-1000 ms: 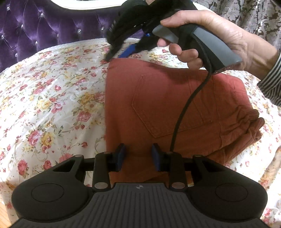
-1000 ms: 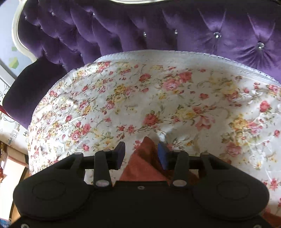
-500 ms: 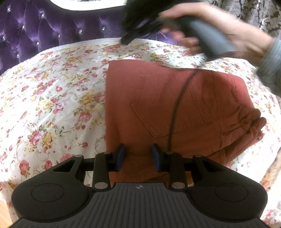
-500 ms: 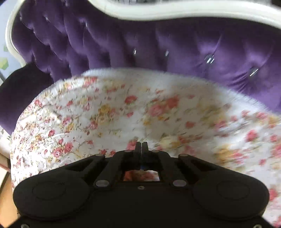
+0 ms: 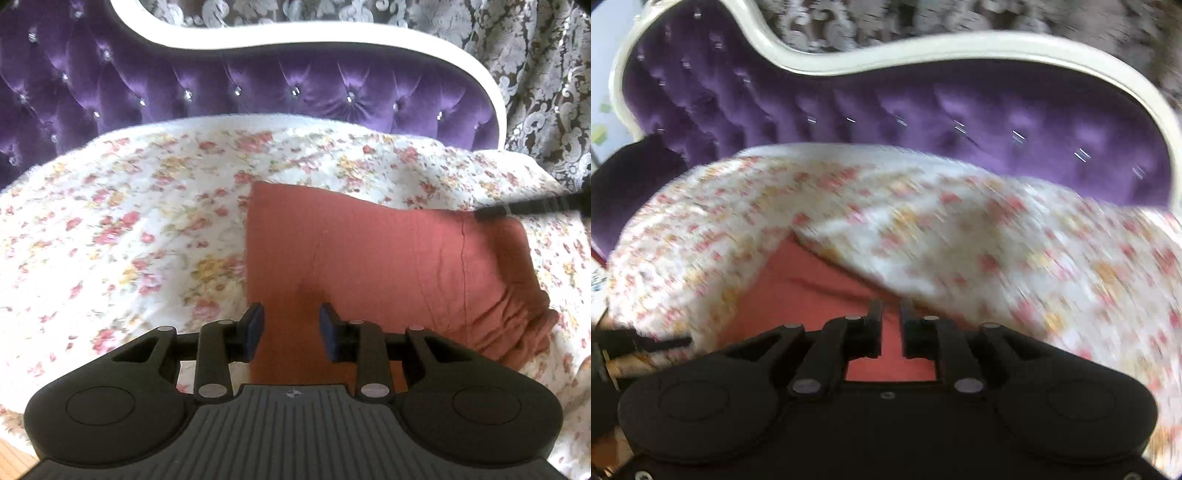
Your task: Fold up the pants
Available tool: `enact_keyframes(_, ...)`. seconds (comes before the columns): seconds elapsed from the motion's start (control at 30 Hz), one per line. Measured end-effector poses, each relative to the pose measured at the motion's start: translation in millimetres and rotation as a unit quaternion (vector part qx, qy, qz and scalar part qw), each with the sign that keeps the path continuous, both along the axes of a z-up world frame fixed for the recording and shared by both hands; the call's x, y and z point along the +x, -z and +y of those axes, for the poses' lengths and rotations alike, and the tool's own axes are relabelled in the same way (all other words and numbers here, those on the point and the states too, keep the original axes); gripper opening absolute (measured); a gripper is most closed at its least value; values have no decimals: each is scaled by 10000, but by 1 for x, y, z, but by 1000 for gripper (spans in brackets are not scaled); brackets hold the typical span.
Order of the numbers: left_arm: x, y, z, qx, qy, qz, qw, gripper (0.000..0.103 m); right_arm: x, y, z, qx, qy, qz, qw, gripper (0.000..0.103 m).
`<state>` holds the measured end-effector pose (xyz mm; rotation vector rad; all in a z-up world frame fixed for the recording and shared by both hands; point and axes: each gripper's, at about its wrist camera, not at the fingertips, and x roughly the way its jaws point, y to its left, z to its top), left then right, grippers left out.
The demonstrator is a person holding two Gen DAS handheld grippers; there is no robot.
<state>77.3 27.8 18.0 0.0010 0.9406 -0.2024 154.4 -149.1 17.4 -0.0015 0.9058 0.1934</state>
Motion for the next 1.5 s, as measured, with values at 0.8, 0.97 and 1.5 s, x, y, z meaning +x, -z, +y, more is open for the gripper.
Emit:
enact_keyframes(0.8,72,1,-42,2,-155,161,9998,32,-27,29,-39,272,913,-458,9944,29)
enact_keyframes(0.97,84,27,-48,90,-83,495,9987,32,-20,53,-38,93,977,-163,9950,29)
enact_keyframes(1.5,80,22,-58,478,18,423,9980,35,-37,70,-40,150,921,-399,9948,27)
